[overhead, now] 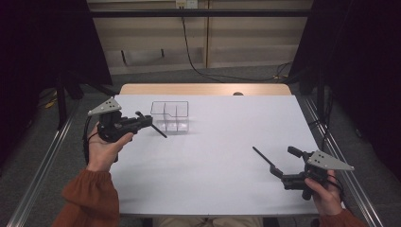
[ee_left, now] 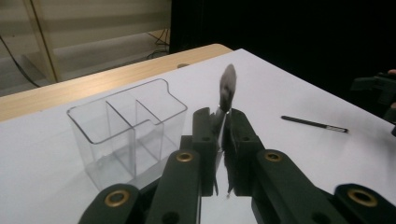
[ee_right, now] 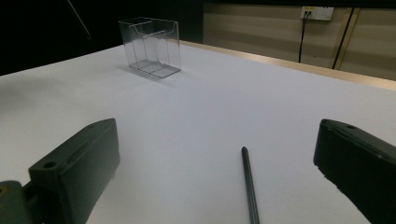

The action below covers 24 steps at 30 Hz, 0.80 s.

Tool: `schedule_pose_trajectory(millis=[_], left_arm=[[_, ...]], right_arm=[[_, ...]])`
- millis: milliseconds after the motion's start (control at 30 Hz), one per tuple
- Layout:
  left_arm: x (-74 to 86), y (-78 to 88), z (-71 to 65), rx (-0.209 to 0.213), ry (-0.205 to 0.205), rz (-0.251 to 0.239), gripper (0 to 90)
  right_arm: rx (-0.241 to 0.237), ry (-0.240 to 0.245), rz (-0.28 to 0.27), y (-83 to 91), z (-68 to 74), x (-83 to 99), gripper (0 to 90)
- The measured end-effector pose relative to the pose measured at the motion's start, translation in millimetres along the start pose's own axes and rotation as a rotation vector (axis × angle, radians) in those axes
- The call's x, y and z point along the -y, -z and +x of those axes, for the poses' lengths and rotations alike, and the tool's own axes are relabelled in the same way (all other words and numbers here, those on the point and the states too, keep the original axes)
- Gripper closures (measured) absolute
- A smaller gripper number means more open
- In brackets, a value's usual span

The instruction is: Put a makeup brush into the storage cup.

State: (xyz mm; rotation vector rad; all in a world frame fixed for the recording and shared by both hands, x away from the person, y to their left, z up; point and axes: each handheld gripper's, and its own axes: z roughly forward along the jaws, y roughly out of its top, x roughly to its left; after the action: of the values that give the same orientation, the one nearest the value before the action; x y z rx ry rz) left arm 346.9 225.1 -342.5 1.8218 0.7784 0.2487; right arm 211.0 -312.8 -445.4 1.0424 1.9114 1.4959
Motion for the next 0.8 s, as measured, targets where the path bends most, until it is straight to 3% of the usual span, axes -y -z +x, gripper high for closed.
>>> schedule_pose_trajectory(millis=[367, 600, 800], left_arm=[[-12.5, -8.5, 9.3, -0.048, -0.014, -0.02, 84.1], [-23.8, -11.8, 19.0, -0.086, 0.0, -0.063, 84.1], [-34.7, -14.5, 23.5, -0.123, 0.0, -0.066, 84.1]], right_arm=[[-0.004, 0.008, 0.006, -1.9, 1.0, 0.4, 0.0], [-0.005, 0.018, 0.011, -2.0, 1.3, 0.6, 0.0], [-0.006, 0.018, 0.012, -2.2, 1.2, 0.6, 0.0]])
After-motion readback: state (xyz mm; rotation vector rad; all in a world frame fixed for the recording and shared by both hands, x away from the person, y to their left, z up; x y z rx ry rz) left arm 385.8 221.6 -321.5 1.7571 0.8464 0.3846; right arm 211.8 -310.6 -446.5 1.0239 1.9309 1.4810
